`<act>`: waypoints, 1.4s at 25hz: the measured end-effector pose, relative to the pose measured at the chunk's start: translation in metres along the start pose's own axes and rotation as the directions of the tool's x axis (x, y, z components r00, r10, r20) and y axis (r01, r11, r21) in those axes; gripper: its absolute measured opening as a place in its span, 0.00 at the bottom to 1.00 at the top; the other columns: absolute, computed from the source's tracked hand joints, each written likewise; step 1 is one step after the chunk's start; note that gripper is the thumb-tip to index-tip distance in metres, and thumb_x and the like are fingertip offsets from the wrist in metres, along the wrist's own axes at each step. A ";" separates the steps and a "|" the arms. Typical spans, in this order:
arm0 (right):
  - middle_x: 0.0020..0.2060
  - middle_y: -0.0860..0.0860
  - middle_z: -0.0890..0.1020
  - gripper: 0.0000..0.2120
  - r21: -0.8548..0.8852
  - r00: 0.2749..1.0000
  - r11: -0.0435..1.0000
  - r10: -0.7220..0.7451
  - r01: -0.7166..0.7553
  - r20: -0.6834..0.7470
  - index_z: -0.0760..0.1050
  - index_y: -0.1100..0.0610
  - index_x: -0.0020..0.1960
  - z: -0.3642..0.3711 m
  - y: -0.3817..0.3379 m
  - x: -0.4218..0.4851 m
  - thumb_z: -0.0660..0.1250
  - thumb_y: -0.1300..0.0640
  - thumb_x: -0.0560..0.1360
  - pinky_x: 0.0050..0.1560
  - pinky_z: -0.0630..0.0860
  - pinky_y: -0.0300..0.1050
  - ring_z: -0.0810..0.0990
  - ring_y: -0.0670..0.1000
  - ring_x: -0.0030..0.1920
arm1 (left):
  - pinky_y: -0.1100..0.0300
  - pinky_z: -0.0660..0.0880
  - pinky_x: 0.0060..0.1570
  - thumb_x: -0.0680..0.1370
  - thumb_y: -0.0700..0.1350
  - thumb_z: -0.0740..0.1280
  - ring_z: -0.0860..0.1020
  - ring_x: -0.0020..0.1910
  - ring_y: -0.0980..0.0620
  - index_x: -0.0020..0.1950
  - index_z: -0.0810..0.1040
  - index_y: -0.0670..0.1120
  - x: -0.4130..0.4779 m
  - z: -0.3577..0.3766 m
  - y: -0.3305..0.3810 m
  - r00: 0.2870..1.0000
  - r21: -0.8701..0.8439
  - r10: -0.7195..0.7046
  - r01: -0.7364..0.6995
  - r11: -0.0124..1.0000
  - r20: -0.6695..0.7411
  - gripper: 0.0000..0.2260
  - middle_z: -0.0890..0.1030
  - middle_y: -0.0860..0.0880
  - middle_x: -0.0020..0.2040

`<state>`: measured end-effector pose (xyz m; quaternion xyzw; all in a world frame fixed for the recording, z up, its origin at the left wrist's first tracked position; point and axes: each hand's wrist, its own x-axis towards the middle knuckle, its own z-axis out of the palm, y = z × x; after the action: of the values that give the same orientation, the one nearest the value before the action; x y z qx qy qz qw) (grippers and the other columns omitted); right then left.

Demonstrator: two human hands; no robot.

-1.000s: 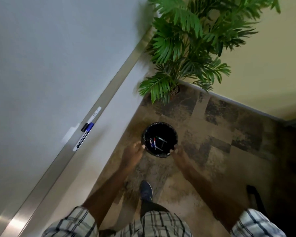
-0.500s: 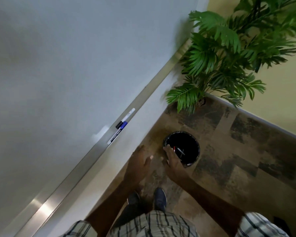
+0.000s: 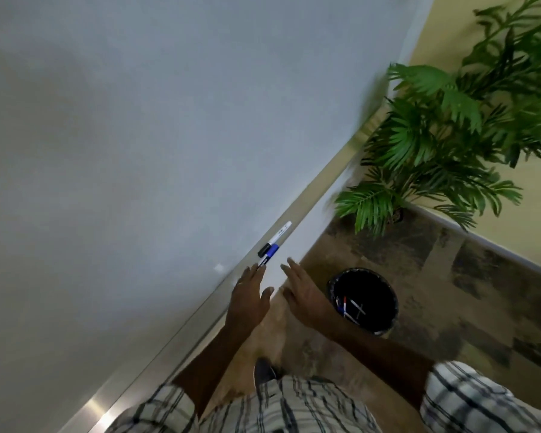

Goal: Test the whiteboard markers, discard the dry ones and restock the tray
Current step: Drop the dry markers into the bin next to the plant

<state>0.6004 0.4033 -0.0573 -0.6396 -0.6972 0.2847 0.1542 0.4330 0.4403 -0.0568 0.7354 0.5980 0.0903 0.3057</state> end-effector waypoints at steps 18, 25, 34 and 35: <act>0.48 0.52 0.85 0.23 -0.385 0.652 0.528 -0.653 0.757 0.386 0.81 0.54 0.55 0.002 -0.005 0.128 0.76 0.68 0.62 0.49 0.80 0.49 0.83 0.54 0.49 | 0.61 0.71 0.50 0.74 0.32 0.70 0.80 0.53 0.47 0.55 0.85 0.37 0.011 -0.012 -0.042 0.952 -0.234 -0.280 0.245 0.941 -0.127 0.11 0.84 0.40 0.54; 0.49 0.50 0.84 0.23 -0.217 0.562 0.519 -0.765 0.827 0.314 0.81 0.53 0.58 0.006 -0.022 0.130 0.76 0.67 0.65 0.44 0.79 0.47 0.82 0.53 0.48 | 0.58 0.80 0.53 0.76 0.34 0.72 0.83 0.51 0.55 0.57 0.83 0.45 -0.040 -0.014 -0.030 0.722 -0.567 -0.519 0.213 0.796 -0.458 0.12 0.85 0.49 0.53; 0.48 0.49 0.84 0.14 0.514 0.868 0.824 -0.418 0.237 0.269 0.76 0.58 0.56 -0.023 -0.088 0.105 0.76 0.57 0.75 0.50 0.81 0.39 0.84 0.47 0.48 | 0.69 0.79 0.51 0.74 0.48 0.77 0.82 0.52 0.62 0.65 0.78 0.48 -0.105 -0.019 -0.011 0.626 -0.707 -0.634 0.181 0.683 -0.453 0.21 0.84 0.55 0.55; 0.47 0.49 0.85 0.14 0.568 0.875 0.810 -0.374 0.146 0.308 0.76 0.58 0.54 -0.024 -0.093 0.101 0.77 0.56 0.73 0.49 0.81 0.39 0.84 0.47 0.47 | 0.69 0.79 0.51 0.74 0.49 0.76 0.82 0.53 0.62 0.66 0.78 0.47 -0.108 -0.021 -0.009 0.635 -0.702 -0.625 0.176 0.690 -0.455 0.21 0.83 0.54 0.55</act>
<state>0.5255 0.5052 0.0019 -0.3949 -0.6907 0.5667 0.2140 0.3861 0.3472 -0.0199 0.3537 0.7610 0.4545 0.2988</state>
